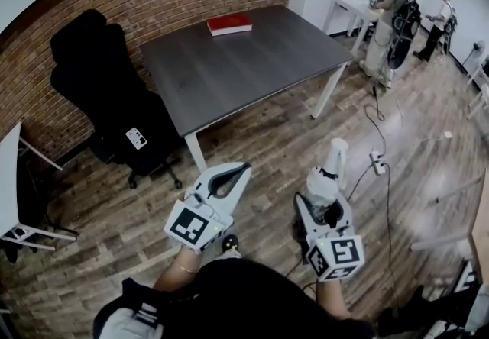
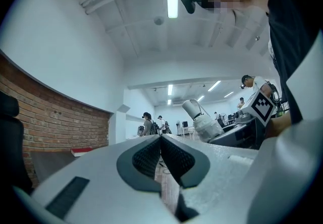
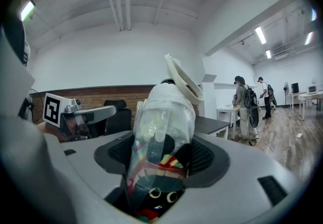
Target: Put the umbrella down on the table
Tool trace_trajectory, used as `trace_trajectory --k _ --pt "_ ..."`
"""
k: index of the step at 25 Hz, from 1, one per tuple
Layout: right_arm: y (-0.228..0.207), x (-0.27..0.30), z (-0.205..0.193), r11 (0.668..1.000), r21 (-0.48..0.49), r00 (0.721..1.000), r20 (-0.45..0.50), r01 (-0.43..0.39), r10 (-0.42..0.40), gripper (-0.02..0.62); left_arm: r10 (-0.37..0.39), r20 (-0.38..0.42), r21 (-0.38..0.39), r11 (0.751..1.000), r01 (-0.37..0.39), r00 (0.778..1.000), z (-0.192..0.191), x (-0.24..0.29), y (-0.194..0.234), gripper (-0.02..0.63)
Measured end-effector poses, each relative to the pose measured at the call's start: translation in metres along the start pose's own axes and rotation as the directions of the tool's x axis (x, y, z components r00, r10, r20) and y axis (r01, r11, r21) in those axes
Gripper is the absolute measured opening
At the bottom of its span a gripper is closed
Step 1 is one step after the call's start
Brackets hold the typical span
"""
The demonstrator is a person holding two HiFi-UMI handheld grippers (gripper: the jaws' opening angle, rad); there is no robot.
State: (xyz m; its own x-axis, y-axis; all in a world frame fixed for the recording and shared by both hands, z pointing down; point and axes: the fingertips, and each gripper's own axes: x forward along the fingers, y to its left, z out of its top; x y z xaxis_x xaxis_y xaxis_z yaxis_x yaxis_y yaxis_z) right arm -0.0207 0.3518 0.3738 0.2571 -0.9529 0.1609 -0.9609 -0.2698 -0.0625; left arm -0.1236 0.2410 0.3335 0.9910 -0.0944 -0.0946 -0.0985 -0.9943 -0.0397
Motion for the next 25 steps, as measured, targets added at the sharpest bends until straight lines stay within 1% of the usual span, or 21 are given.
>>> trace_trajectory --k 11,17,25 --pt "0.009 0.076 0.010 1.000 0.006 1.000 -0.012 0.022 -0.022 0.285 -0.016 0.006 -0.030 0.999 0.017 1.000 -0.013 0.019 0.078 0.003" --pt "0.011 0.110 0.010 0.999 0.013 0.999 -0.024 0.036 -0.036 0.285 -0.025 0.011 -0.036 0.999 0.025 1.000 -0.019 0.029 0.111 0.003" --pt "0.008 0.138 0.012 0.998 0.021 0.998 -0.024 0.051 -0.051 0.285 -0.037 0.013 -0.043 0.998 0.038 0.999 -0.025 0.042 0.138 0.003"
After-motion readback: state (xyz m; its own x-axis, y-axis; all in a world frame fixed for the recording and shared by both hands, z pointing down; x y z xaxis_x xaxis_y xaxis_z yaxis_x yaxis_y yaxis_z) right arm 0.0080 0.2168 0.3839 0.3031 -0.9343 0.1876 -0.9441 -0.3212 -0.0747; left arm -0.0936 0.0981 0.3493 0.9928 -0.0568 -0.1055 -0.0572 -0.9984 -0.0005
